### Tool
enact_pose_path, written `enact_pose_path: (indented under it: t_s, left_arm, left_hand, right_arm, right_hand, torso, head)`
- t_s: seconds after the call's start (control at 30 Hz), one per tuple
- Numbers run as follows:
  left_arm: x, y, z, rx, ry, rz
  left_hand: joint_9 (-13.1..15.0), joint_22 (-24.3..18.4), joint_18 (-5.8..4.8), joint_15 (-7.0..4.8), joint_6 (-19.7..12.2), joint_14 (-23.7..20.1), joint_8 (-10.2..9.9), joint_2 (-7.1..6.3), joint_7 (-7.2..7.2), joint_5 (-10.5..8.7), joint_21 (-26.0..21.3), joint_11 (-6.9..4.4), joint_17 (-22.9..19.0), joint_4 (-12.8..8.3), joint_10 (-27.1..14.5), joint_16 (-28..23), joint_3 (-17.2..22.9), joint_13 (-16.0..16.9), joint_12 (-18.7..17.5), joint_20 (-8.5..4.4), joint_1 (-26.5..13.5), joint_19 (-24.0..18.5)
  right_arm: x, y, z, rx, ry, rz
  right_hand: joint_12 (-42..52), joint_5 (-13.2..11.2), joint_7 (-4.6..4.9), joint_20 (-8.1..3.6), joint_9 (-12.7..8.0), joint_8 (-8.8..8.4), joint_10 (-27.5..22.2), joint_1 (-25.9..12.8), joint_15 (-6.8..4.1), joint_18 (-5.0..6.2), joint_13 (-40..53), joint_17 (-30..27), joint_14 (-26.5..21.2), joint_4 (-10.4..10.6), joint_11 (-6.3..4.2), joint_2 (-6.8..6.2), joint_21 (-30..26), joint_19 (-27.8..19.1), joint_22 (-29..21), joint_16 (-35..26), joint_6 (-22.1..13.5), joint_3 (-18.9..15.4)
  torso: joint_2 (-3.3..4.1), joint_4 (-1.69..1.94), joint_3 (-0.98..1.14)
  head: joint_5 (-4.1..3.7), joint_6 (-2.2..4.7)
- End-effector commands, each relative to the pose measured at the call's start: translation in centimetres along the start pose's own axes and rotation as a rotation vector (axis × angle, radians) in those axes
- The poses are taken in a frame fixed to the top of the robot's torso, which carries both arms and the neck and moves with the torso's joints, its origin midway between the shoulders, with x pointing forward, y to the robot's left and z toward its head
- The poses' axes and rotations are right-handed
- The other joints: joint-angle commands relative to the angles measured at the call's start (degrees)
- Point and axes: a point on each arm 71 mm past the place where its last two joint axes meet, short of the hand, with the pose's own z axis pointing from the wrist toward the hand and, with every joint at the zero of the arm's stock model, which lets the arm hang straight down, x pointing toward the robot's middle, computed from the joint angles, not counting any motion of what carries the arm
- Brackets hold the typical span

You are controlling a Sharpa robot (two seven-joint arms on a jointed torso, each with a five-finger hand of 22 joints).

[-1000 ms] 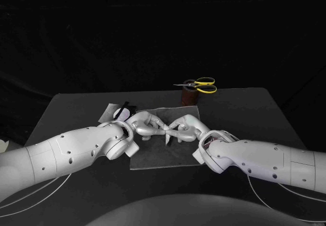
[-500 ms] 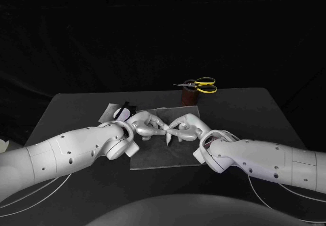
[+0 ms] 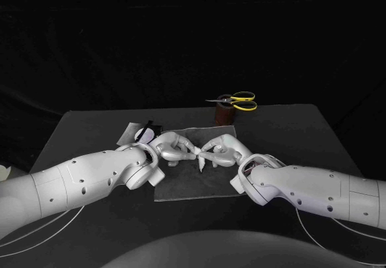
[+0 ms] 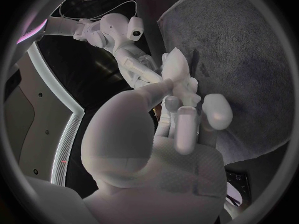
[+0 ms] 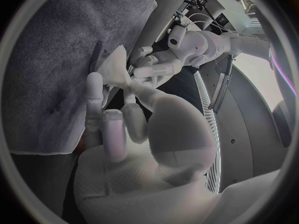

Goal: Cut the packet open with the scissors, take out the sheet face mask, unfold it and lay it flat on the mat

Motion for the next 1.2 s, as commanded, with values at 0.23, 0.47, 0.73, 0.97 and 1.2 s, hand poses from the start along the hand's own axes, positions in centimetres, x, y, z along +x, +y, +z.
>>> enact_pose_path:
  t_s: [0.23,0.47,0.73,0.97,1.2]
  left_arm:
    - [-0.26,0.30,-0.17,-0.011,-0.012,-0.001]
    - [-0.38,0.43,-0.25,-0.019,-0.015,-0.016]
    - [-0.35,0.47,-0.28,-0.025,-0.013,-0.030]
    - [-0.15,0.47,-0.28,-0.037,-0.002,-0.027]
    - [0.30,0.48,-0.25,-0.056,0.035,-0.007]
  left_hand:
    - [1.6,0.1,0.45,-0.38,0.3,0.0,0.3,0.45,0.23,0.15,0.3,-0.13,0.3,0.0,0.5,0.2,0.5,0.1,0.0,-0.43,-0.3,0.2]
    - [1.7,0.1,0.45,-0.40,0.3,0.0,0.4,0.46,0.20,0.16,0.3,-0.15,0.3,0.0,0.5,0.2,0.6,0.1,0.0,-0.45,-0.4,0.2]
    - [1.8,0.1,0.45,-0.42,0.2,0.1,0.5,0.44,0.19,0.16,0.3,-0.19,0.3,-0.1,0.4,0.2,0.8,0.0,0.0,-0.47,-0.4,0.2]
    - [2.0,-1.1,0.68,-0.14,-2.1,-0.8,-0.1,-1.01,0.76,0.14,-0.3,0.27,-1.2,-0.5,-8.4,-0.2,0.8,-11.5,-6.0,-0.46,-1.8,-0.7]
    - [-0.6,-5.3,1.41,1.38,-7.2,-3.4,-4.5,-5.03,2.22,0.14,-3.2,2.05,-5.1,1.3,-10.9,-1.5,-3.6,-14.7,-11.1,0.67,-5.0,-4.0]
  right_arm:
    - [-0.83,-0.53,-0.12,0.017,-0.015,0.007]
    - [-0.75,-0.80,-0.20,0.032,0.026,0.004]
    - [-0.43,-0.85,-0.18,0.040,0.069,0.001]
    - [-0.39,-0.75,-0.11,0.038,0.058,0.024]
    - [-0.32,-0.79,0.04,0.057,0.055,0.079]
  right_hand:
    - [0.0,0.3,-0.32,-0.02,0.6,0.46,1.0,0.7,-0.05,0.70,3.2,1.1,0.6,0.0,0.03,0.47,0.4,0.4,0.1,0.2,0.7,0.3]
    - [-1.0,0.3,-0.26,-0.04,0.6,0.47,0.6,0.4,0.01,0.67,2.5,0.1,0.1,-0.1,0.09,0.19,0.3,0.2,0.2,-0.1,0.4,0.6]
    - [-3.3,0.2,-0.04,0.03,0.7,0.55,-0.5,-0.3,0.24,0.60,1.1,-1.6,-0.8,0.0,0.31,-0.22,0.0,-0.4,0.2,-0.8,-0.2,0.9]
    - [-3.6,0.3,-0.03,0.05,0.7,0.65,-0.6,-0.3,0.30,0.61,0.9,-1.7,-1.0,-0.1,0.33,-0.17,-0.1,-0.6,0.3,-0.9,-0.4,1.2]
    - [-4.7,0.2,0.18,0.35,0.8,0.91,-1.0,-6.0,0.63,0.56,0.3,-2.4,-1.4,4.6,0.65,-1.93,-0.8,-1.0,0.0,-1.2,-0.7,-2.7]
  torso:
    - [0.00,0.00,0.01]
    - [-0.02,-0.01,0.00]
    - [0.00,0.03,-0.02]
    - [-0.01,0.03,-0.01]
    - [-0.02,0.00,0.01]
  head:
    - [0.04,0.00]
    - [0.07,0.00]
    - [0.01,0.00]
    - [0.05,0.00]
    - [0.07,0.00]
